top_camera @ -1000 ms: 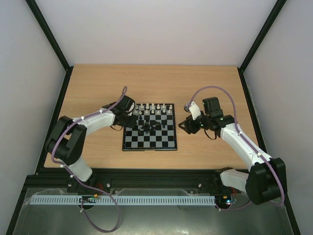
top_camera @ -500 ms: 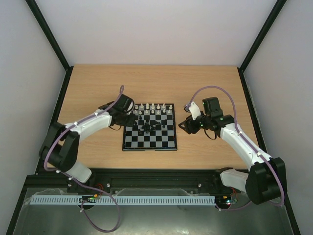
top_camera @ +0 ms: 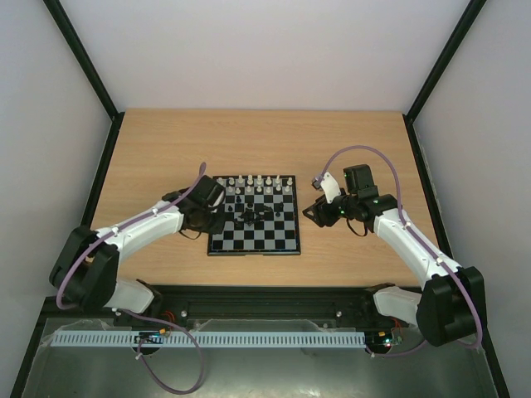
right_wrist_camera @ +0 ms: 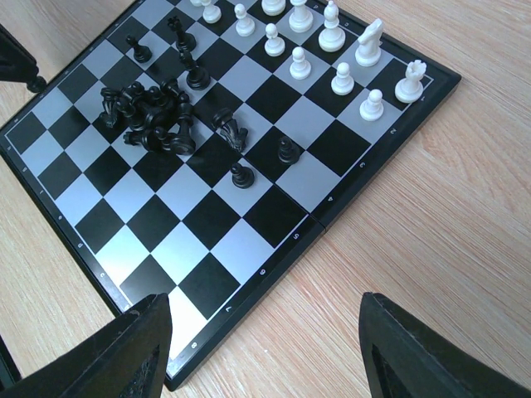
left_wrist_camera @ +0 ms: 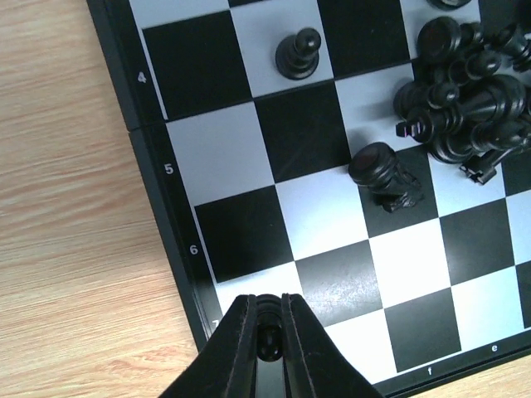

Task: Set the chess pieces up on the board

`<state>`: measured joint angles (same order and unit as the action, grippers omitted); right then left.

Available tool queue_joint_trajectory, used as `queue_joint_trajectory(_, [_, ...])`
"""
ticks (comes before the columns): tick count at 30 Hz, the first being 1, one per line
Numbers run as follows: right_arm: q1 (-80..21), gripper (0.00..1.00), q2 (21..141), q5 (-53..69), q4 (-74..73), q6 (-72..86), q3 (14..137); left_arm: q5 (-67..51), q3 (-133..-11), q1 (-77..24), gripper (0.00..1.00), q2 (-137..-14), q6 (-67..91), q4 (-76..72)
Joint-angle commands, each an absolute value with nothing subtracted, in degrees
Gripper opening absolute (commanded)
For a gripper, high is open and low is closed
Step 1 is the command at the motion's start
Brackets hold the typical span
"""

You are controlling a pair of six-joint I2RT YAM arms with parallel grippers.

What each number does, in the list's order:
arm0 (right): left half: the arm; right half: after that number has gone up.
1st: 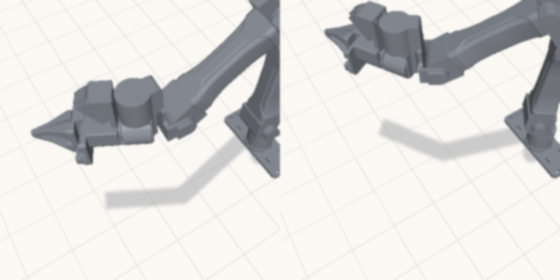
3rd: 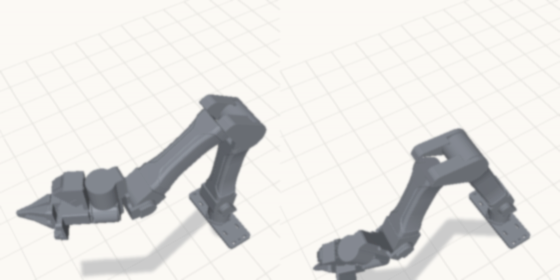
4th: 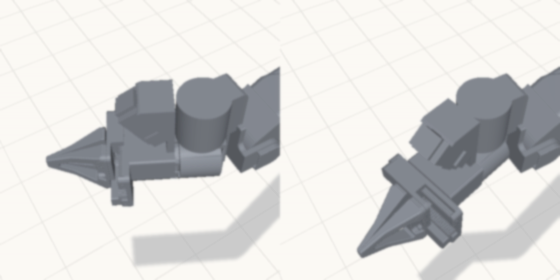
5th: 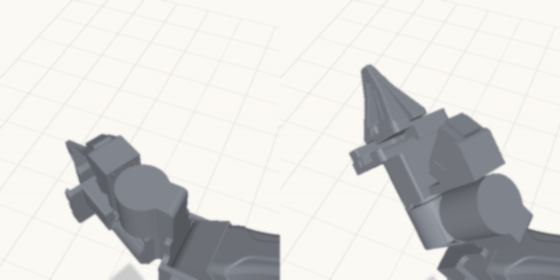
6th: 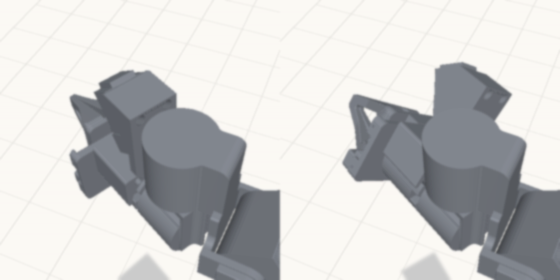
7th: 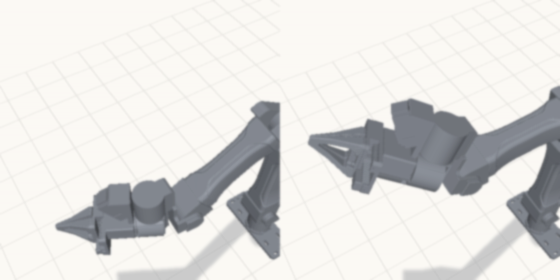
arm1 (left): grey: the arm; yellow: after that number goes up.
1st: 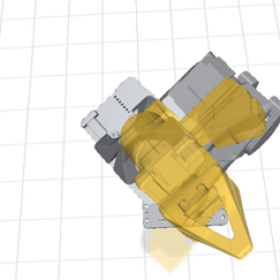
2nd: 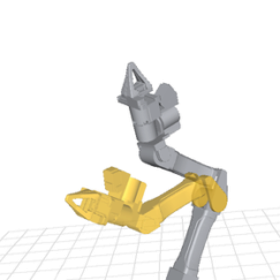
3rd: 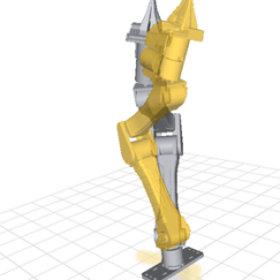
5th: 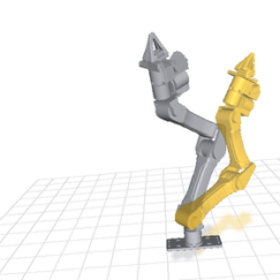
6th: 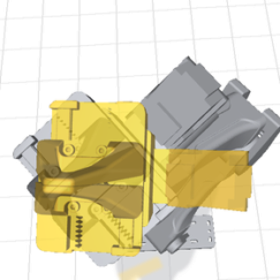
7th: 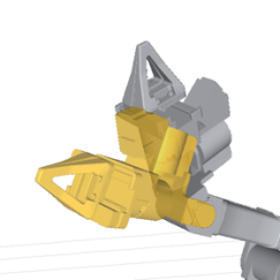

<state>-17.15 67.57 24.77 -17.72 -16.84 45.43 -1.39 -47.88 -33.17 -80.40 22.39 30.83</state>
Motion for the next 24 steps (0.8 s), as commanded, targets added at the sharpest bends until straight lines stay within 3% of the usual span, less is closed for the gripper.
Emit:
queue_joint_trajectory(1, [-16.97,0.63,67.1,25.27,-19.29,-17.92,44.56,-2.48,-46.96,-33.91,0.05,-81.82,23.55,31.43])
queue_joint_trajectory(24, [-16.97,0.63,67.48,25.19,-19.42,-18.41,44.39,-1.58,-45.08,-35.1,0.08,-84.58,24.52,30.79])
